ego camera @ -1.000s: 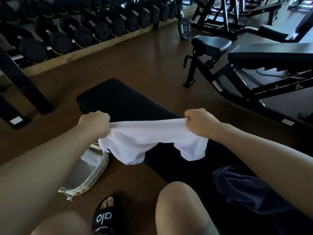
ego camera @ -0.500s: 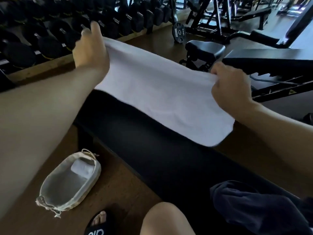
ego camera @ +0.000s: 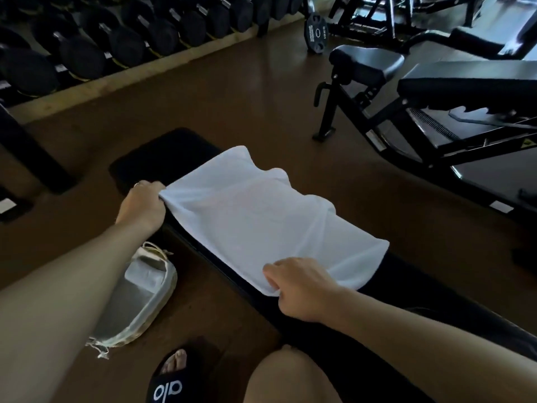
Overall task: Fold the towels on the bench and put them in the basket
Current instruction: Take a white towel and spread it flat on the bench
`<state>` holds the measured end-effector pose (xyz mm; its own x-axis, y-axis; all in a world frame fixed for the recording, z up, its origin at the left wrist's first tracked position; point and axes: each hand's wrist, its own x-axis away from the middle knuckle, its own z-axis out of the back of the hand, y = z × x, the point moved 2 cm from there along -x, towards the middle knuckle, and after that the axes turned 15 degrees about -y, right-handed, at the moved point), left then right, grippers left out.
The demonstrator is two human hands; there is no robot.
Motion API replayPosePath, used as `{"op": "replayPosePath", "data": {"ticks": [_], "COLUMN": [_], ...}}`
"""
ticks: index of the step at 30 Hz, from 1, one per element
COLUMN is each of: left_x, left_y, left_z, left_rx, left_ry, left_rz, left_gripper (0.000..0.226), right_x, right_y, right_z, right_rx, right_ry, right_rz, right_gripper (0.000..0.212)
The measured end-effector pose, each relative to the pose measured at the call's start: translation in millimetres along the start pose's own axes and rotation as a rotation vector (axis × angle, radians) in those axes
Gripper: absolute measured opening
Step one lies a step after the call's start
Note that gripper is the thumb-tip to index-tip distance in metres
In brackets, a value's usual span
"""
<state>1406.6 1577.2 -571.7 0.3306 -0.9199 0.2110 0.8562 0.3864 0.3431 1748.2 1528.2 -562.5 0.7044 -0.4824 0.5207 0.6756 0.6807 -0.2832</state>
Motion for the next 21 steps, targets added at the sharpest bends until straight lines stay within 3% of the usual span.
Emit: {"op": "replayPosePath", "data": {"ticks": [9, 15, 17, 19, 21], "left_x": [-7.6, 6.8, 11.4, 20.5, 33.9], "left_y": [-58.9, -38.1, -22.7, 0.9, 34.6], "left_z": [-20.5, -29.5, -29.4, -28.3, -30.6], "left_rx": [-0.013, -0.307, -0.336, -0.452, -0.558], "left_ry": [-0.001, -0.282, -0.331, -0.32, -0.26], "left_rz": [0.197, 0.267, 0.306, 0.305, 0.188], "left_gripper": [0.057, 0.081, 0.082, 0.083, 0.079], "right_x": [-22.2, -14.9, -13.3, -11.8, -5.0], "right_y": [1.7, -9.1, -0.8, 21.9, 53.2], "right_z": [-15.6, -5.7, 2.8, 12.5, 18.8], "right_rx": [-0.324, -0.646, -0.695, -0.544, -0.447], "right_ry": [0.007, -0.104, 0.029, 0.288, 0.426], "right_rz": [0.008, 0.047, 0.008, -0.081, -0.227], "right_gripper": [0.012, 0.01, 0.008, 0.008, 0.017]}}
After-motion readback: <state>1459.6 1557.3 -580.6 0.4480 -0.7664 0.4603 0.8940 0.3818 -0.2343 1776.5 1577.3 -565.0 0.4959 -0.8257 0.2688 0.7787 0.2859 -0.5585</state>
